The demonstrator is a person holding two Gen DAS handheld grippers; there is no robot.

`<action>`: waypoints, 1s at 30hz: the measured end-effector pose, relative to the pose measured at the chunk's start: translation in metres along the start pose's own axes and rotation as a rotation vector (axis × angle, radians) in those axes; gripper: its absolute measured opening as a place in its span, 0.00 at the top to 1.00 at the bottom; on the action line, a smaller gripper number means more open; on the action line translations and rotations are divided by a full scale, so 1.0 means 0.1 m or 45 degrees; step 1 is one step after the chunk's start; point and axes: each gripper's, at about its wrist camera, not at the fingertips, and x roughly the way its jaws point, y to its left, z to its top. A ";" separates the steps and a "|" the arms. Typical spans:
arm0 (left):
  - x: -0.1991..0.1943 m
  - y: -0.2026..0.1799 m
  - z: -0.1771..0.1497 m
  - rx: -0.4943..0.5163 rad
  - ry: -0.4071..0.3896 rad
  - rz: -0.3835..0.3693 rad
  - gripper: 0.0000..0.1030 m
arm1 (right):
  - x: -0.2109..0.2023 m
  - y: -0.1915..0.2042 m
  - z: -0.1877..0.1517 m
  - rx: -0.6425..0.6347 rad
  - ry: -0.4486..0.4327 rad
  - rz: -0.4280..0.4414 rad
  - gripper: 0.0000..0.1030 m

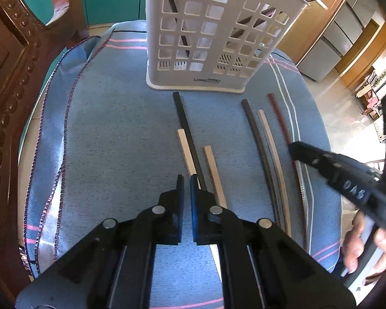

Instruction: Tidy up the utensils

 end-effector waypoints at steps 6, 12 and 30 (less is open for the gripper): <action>0.10 -0.09 0.01 0.022 0.020 0.009 0.95 | -0.01 -0.19 0.02 0.056 0.016 -0.104 0.94; 0.19 -0.11 0.03 0.048 0.027 0.117 0.94 | 0.05 -0.23 0.02 0.044 0.046 -0.095 0.92; 0.26 -0.12 0.08 0.046 0.008 0.124 0.94 | 0.05 -0.24 -0.01 0.038 0.055 -0.110 0.78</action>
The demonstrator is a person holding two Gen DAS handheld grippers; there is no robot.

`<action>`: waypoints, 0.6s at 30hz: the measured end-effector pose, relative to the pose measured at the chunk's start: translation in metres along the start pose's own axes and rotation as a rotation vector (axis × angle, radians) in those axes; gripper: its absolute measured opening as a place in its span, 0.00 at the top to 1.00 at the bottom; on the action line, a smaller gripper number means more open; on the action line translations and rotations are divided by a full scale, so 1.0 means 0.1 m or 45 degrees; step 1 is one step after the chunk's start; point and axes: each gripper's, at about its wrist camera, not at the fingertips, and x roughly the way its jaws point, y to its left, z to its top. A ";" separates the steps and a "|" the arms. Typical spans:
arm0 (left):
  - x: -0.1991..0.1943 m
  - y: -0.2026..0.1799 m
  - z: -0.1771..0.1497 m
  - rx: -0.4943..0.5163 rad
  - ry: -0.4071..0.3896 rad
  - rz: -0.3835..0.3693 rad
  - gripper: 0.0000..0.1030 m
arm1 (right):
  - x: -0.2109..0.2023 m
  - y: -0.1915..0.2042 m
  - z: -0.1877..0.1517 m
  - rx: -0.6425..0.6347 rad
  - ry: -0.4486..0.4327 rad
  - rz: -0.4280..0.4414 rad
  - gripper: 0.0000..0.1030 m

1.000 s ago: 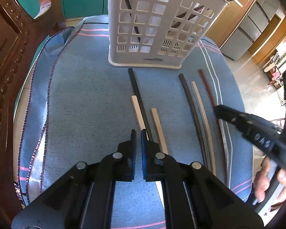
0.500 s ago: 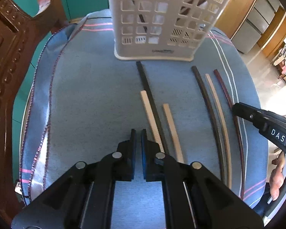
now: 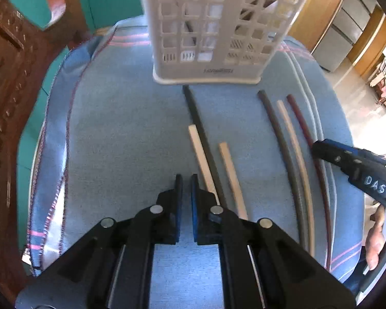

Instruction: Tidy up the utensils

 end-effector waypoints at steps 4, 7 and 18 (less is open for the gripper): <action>-0.03 0.01 0.02 -0.018 0.000 -0.047 0.94 | 0.00 0.01 0.01 0.005 -0.002 0.002 0.76; -0.06 -0.04 0.04 -0.004 -0.011 -0.079 0.94 | -0.01 0.01 0.01 0.002 -0.006 0.006 0.74; -0.07 -0.13 -0.01 0.000 -0.021 -0.152 0.88 | 0.00 0.02 0.02 0.000 0.000 0.002 0.72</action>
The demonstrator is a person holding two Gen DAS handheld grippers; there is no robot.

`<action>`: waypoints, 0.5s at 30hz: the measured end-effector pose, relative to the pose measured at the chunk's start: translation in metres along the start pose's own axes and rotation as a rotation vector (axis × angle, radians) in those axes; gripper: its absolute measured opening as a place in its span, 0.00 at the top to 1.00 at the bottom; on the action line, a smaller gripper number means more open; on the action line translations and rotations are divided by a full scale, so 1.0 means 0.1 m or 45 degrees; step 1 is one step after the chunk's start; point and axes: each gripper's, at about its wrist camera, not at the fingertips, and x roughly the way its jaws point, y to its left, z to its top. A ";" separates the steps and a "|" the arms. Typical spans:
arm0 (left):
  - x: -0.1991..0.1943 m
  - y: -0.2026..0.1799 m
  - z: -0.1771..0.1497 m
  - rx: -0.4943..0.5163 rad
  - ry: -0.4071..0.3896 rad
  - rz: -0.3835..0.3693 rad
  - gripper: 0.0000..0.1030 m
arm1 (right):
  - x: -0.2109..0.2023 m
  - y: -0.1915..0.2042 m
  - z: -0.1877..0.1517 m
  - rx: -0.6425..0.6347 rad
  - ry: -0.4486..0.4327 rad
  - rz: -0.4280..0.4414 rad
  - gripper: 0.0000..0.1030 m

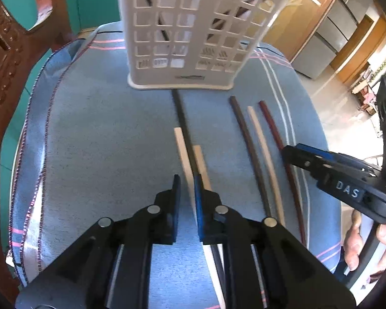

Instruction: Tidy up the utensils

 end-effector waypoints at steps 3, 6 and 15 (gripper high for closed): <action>0.09 -0.10 0.01 0.037 0.006 0.024 0.86 | 0.01 0.00 0.00 -0.001 0.005 -0.003 0.71; 0.11 -0.10 0.05 0.033 0.012 0.034 0.85 | 0.01 0.00 0.00 -0.005 0.006 -0.003 0.70; 0.15 0.02 0.08 0.009 0.013 0.094 0.86 | 0.01 0.00 -0.01 -0.006 0.006 -0.012 0.65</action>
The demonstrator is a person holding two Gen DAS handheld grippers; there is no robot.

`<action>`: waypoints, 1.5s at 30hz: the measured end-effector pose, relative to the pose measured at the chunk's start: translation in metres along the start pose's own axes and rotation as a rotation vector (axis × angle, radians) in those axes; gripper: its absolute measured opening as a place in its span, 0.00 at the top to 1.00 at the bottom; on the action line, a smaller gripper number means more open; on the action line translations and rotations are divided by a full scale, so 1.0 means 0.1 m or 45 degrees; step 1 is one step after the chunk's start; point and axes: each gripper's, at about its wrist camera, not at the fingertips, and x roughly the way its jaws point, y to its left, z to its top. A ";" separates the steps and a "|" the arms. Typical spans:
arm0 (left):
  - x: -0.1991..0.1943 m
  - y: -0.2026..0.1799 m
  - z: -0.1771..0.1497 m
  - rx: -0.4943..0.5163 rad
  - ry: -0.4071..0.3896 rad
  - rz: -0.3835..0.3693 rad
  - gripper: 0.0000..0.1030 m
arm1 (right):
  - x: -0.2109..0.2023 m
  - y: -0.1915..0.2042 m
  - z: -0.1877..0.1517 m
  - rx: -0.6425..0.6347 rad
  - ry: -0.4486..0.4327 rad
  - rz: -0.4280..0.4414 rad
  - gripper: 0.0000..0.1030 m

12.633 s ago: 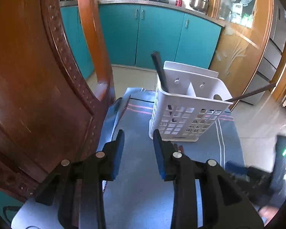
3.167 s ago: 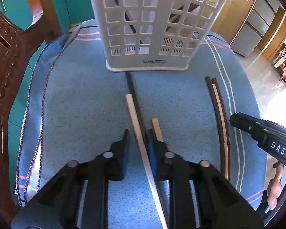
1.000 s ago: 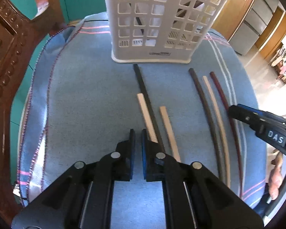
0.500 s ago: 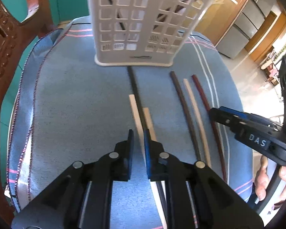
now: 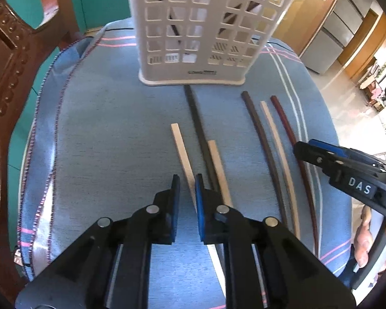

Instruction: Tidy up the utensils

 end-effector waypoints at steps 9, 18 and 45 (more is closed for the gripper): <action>0.11 -0.03 0.07 -0.023 -0.017 0.062 0.80 | 0.05 0.06 0.05 -0.041 -0.038 -0.035 0.65; 0.21 -0.15 0.20 -0.040 -0.044 0.144 0.80 | 0.23 0.27 0.21 -0.174 -0.122 -0.200 0.65; 0.18 -0.19 0.08 0.000 -0.045 0.170 0.59 | 0.08 -0.04 0.06 0.056 -0.060 -0.003 0.88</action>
